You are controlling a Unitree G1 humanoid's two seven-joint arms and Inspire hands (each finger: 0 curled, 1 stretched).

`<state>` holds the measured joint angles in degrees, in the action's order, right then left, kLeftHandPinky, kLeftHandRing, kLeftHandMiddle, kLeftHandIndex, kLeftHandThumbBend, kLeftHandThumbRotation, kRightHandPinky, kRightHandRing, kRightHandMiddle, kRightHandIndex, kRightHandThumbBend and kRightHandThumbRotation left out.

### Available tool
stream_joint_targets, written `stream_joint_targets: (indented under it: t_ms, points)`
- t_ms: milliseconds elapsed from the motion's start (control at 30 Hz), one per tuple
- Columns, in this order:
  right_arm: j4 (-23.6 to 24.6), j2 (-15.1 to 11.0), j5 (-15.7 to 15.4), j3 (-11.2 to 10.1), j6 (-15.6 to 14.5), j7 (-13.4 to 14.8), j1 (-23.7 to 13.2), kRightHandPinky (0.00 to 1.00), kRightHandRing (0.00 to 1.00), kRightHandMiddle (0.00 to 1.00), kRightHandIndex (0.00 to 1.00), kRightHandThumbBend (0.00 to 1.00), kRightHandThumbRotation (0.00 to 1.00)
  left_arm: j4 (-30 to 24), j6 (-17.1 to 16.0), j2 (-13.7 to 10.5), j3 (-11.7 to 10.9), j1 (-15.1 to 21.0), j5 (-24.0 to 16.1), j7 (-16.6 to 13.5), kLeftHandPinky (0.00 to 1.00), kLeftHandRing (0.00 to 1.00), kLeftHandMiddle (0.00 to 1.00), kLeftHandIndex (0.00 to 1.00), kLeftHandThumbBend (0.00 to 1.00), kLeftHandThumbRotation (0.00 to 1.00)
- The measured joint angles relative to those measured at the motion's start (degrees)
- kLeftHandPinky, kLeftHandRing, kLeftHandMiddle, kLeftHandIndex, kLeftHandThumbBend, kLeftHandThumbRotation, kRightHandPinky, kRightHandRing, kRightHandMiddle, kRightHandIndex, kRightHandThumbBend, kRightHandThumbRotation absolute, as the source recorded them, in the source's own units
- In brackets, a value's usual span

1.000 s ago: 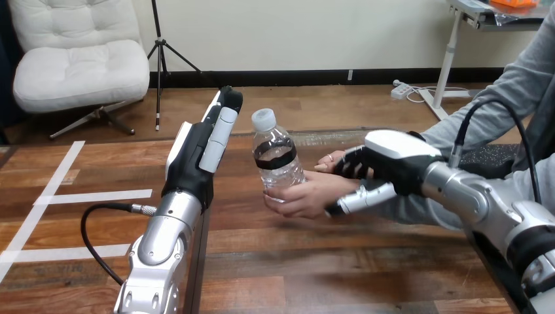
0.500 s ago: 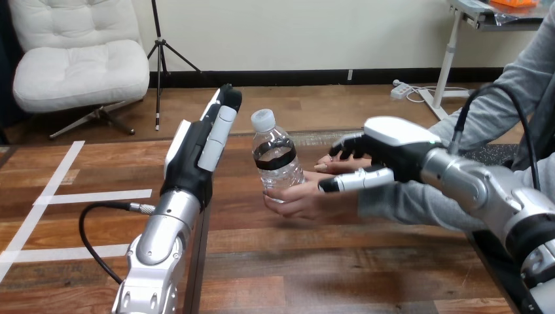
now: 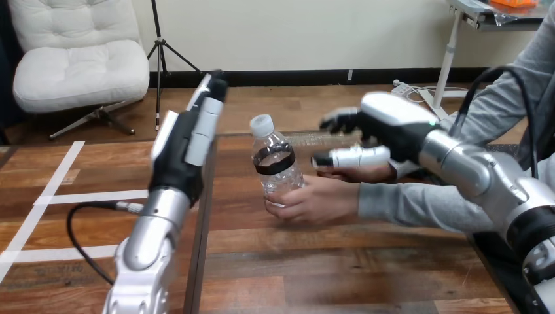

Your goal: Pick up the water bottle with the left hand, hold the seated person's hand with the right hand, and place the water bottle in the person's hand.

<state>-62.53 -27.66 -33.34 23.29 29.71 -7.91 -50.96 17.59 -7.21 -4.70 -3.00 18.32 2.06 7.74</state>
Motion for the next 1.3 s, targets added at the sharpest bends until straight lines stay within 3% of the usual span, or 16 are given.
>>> stream_joint_targets:
  t_ms: [400,700,1000,1167,1300]
  points:
    - [8.7,-1.9,7.9,-5.5,1.4,-1.3,3.3,0.75,0.84,0.86,0.87,1.00,1.00,-5.3,-0.6,-1.6,-1.6,-4.6,2.0,1.2,1.00,1.00,1.00,0.99,0.98,1.00]
    - [17.4,-1.6,18.2,-11.2,1.6,-3.9,10.0,0.79,0.86,0.87,0.88,1.00,1.00,-8.9,-0.9,-2.9,-3.6,-9.4,2.5,1.6,1.00,0.99,1.00,0.98,0.96,1.00]
    - [22.9,2.2,31.8,-16.3,2.4,-8.2,18.2,0.83,0.89,0.90,0.90,1.00,1.00,-12.1,-1.7,-3.7,-5.0,-14.1,4.0,2.6,1.00,0.99,0.98,0.94,0.95,0.96]
    - [27.1,5.4,39.8,-18.1,-0.2,-11.6,23.3,0.86,0.91,0.92,0.92,1.00,1.00,-14.0,-2.7,-3.6,-5.2,-16.5,4.7,2.6,1.00,0.98,0.97,0.94,0.94,0.93]
    - [30.4,8.0,44.0,-18.9,-2.3,-13.4,27.2,0.88,0.92,0.93,0.93,1.00,1.00,-15.9,-3.2,-3.2,-5.1,-18.4,5.1,2.6,1.00,0.97,0.95,0.93,0.91,0.92]
